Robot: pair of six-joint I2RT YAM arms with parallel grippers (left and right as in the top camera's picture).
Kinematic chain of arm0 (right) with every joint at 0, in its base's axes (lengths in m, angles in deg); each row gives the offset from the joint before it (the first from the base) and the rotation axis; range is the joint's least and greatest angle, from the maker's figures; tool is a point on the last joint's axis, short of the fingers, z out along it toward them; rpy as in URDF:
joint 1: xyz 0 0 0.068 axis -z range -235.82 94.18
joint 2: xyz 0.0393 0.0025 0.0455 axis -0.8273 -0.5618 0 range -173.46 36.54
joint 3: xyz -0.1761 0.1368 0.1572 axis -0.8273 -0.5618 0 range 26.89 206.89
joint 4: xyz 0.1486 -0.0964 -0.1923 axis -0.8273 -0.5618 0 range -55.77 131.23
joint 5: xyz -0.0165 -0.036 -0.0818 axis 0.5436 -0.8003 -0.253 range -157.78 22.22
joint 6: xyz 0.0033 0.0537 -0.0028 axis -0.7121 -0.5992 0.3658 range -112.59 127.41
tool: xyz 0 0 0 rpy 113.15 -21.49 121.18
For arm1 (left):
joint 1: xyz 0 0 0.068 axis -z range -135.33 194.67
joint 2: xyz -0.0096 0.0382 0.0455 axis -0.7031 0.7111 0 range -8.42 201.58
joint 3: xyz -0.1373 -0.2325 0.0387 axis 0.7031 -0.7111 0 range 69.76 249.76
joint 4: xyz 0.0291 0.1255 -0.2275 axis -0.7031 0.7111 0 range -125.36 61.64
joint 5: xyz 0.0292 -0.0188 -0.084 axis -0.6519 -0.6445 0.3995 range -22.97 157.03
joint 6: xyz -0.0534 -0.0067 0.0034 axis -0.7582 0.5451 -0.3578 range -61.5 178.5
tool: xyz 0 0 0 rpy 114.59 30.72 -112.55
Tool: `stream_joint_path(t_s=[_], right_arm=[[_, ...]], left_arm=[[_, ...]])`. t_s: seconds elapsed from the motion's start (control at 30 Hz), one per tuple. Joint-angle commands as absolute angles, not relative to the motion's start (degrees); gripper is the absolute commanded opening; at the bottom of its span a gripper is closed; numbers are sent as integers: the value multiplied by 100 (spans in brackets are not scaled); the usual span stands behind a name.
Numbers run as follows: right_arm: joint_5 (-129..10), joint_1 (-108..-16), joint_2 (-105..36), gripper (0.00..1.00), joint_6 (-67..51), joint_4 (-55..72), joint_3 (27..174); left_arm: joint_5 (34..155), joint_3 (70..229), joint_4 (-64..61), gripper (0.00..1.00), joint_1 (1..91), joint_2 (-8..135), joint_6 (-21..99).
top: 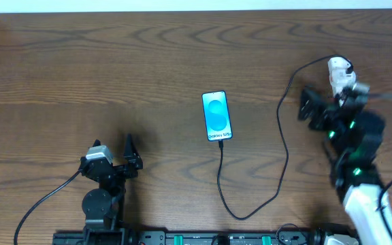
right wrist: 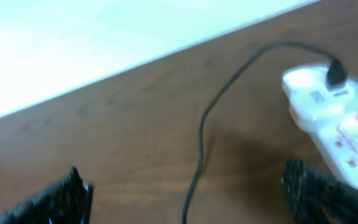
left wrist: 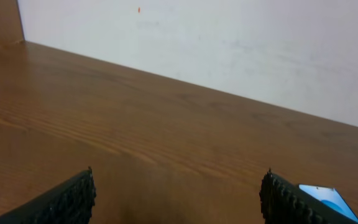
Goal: Plug charger to phone and switch on socket
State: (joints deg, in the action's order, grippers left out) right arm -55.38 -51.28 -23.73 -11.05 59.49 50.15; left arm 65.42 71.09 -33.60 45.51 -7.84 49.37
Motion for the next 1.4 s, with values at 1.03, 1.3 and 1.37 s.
stream_joint_path(t_s=[1.03,1.3,1.37], right_arm=[[-7212,-5694,2211,99,-1160,3844,2720],[-7057,-5904,3299,99,66,3713,2720],[-7015,-5904,3467,99,252,3706,2720]], left_arm=[[6492,6999,-3131,84,4527,-819,4992],[6492,6999,-3131,84,4527,-819,4992],[6492,6999,-3131,84,4527,-819,4990]])
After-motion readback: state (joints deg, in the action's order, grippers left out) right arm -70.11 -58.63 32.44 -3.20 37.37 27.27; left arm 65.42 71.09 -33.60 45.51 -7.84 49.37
